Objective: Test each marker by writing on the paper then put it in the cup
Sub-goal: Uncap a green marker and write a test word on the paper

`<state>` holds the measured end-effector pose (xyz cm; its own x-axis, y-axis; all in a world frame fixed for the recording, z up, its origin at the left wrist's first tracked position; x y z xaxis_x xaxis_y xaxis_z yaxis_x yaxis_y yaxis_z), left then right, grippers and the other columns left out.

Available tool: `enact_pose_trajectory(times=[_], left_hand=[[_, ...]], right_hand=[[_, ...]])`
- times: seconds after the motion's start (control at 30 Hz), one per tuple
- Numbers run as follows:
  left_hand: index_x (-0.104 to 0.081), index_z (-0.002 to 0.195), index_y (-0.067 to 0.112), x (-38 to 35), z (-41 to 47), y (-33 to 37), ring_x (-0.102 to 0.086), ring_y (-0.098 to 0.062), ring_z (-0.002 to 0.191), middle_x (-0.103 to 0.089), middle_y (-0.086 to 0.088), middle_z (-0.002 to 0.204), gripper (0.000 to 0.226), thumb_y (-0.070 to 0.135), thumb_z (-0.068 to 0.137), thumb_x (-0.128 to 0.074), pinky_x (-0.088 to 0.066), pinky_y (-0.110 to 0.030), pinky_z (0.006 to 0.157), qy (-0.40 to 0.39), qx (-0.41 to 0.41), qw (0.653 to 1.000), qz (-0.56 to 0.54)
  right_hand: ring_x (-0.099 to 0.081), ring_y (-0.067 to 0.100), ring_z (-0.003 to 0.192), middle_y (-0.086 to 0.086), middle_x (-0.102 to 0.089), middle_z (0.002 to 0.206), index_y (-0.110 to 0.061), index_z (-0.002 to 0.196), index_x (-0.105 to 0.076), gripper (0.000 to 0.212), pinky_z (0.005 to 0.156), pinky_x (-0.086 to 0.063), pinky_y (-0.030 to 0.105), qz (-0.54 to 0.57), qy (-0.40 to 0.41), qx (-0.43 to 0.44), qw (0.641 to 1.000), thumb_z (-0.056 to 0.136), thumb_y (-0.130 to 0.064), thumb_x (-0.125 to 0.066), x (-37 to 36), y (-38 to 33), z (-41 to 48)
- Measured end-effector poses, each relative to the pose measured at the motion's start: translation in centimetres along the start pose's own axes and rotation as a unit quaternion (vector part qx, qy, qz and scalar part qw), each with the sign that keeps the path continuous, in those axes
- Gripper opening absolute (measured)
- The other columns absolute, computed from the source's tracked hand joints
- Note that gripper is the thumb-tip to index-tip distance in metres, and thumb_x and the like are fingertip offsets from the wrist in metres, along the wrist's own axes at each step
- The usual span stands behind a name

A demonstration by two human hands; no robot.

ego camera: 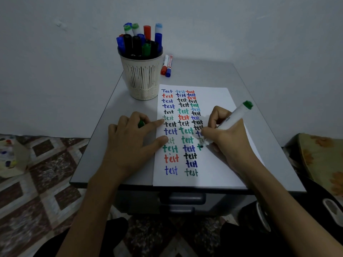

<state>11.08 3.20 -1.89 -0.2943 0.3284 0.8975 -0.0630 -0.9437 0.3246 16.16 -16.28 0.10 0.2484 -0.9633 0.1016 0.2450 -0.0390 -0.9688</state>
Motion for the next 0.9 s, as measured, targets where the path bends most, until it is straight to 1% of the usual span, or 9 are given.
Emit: enact_pose_trajectory(times=[0.07, 0.17, 0.2, 0.3, 0.47, 0.6, 0.73, 0.8, 0.9], left_hand=[[-0.044, 0.134, 0.044, 0.01, 0.0, -0.01, -0.029, -0.008, 0.097, -0.04, 0.008, 0.114, 0.073, 0.076, 0.073, -0.02, -0.016, -0.028, 0.076, 0.0, 0.0, 1.0, -0.001], [-0.045, 0.134, 0.044, -0.01, 0.01, -0.01, -0.029, -0.008, 0.096, -0.04, 0.008, 0.114, 0.073, 0.076, 0.073, -0.02, -0.017, -0.029, 0.076, 0.001, 0.0, 1.0, -0.003], [-0.045, 0.134, 0.044, -0.01, 0.02, -0.02, -0.029, -0.008, 0.096, -0.041, 0.007, 0.114, 0.073, 0.076, 0.073, -0.02, -0.017, -0.029, 0.076, 0.0, 0.0, 1.0, -0.003], [-0.045, 0.133, 0.043, -0.01, 0.05, -0.03, -0.032, -0.01, 0.098, -0.042, 0.006, 0.114, 0.073, 0.076, 0.073, -0.02, -0.018, -0.029, 0.077, 0.0, 0.001, 1.0, -0.002], [-0.045, 0.134, 0.043, 0.02, 0.04, 0.02, -0.03, -0.008, 0.098, -0.041, 0.007, 0.114, 0.074, 0.076, 0.072, -0.02, -0.016, -0.028, 0.077, -0.002, 0.003, 1.0, -0.004], [-0.046, 0.134, 0.043, 0.07, 0.03, -0.01, -0.032, -0.011, 0.099, -0.042, 0.006, 0.114, 0.074, 0.076, 0.072, -0.02, -0.017, -0.029, 0.077, -0.002, 0.002, 1.0, -0.005], [-0.045, 0.134, 0.043, 0.08, 0.05, 0.01, -0.031, -0.009, 0.098, -0.041, 0.006, 0.115, 0.075, 0.076, 0.071, -0.02, -0.017, -0.028, 0.078, -0.003, 0.004, 1.0, -0.005], [-0.046, 0.134, 0.043, 0.05, 0.06, -0.01, -0.03, -0.009, 0.098, -0.042, 0.006, 0.115, 0.075, 0.076, 0.071, -0.02, -0.017, -0.028, 0.077, -0.003, 0.005, 1.0, -0.008], [-0.047, 0.133, 0.042, 0.09, 0.11, 0.0, -0.033, -0.011, 0.099, -0.043, 0.005, 0.115, 0.074, 0.076, 0.072, -0.021, -0.02, -0.03, 0.078, 0.001, 0.002, 1.0, -0.007]], right_hand=[[-0.04, 0.008, 0.043, 0.014, -0.041, 0.056, 0.001, 0.062, -0.041, 0.024, 0.041, -0.036, 0.015, 0.004, 0.015, -0.003, 1.0, 0.066, 0.014, -0.06, 0.35, 0.13, -0.01], [-0.047, 0.016, 0.053, 0.021, -0.044, 0.06, -0.002, 0.062, -0.039, 0.023, 0.044, -0.038, 0.016, -0.021, 0.011, 0.004, 1.0, 0.065, 0.007, -0.06, 0.16, -0.01, -0.1], [-0.048, 0.015, 0.054, 0.02, -0.045, 0.061, -0.004, 0.062, -0.038, 0.024, 0.044, -0.038, 0.016, -0.017, 0.009, 0.006, 1.0, 0.066, 0.007, -0.06, 0.1, -0.1, -0.13], [-0.045, 0.009, 0.05, 0.014, -0.043, 0.059, -0.003, 0.062, -0.038, 0.03, 0.046, -0.038, 0.017, -0.014, 0.007, 0.004, 1.0, 0.071, 0.015, -0.06, 0.11, -0.04, -0.12], [-0.039, 0.007, 0.044, 0.006, -0.041, 0.052, -0.005, 0.059, -0.039, 0.022, 0.043, -0.036, 0.015, -0.021, 0.02, 0.004, 1.0, 0.06, 0.004, -0.059, 0.31, -0.08, -0.06], [-0.047, 0.014, 0.053, 0.015, -0.041, 0.06, -0.003, 0.062, -0.037, 0.021, 0.045, -0.039, 0.018, -0.01, 0.032, 0.004, 0.999, 0.063, 0.003, -0.057, 0.64, 0.05, -0.07], [-0.042, 0.011, 0.047, 0.012, -0.041, 0.056, 0.0, 0.061, -0.039, 0.02, 0.044, -0.038, 0.018, -0.019, 0.018, -0.006, 1.0, 0.061, 0.002, -0.059, 0.39, 0.17, -0.02], [-0.038, 0.008, 0.042, 0.007, -0.04, 0.051, 0.0, 0.061, -0.04, 0.02, 0.042, -0.036, 0.016, -0.021, 0.017, -0.005, 1.0, 0.061, 0.006, -0.06, 0.39, -0.01, 0.0], [-0.036, 0.006, 0.039, 0.008, -0.037, 0.052, 0.0, 0.062, -0.042, 0.026, 0.04, -0.034, 0.014, 0.004, 0.048, -0.004, 0.999, 0.068, 0.021, -0.056, 0.94, -0.11, -0.07]])
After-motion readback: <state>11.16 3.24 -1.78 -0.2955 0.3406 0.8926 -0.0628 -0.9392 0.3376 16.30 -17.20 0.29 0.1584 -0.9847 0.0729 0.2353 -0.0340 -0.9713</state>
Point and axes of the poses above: each hand's wrist, its own z-axis towards the middle knuckle, its own x-axis out of the back of the hand, y = z × x, the point moved 8 cm from there along z, towards the middle knuckle
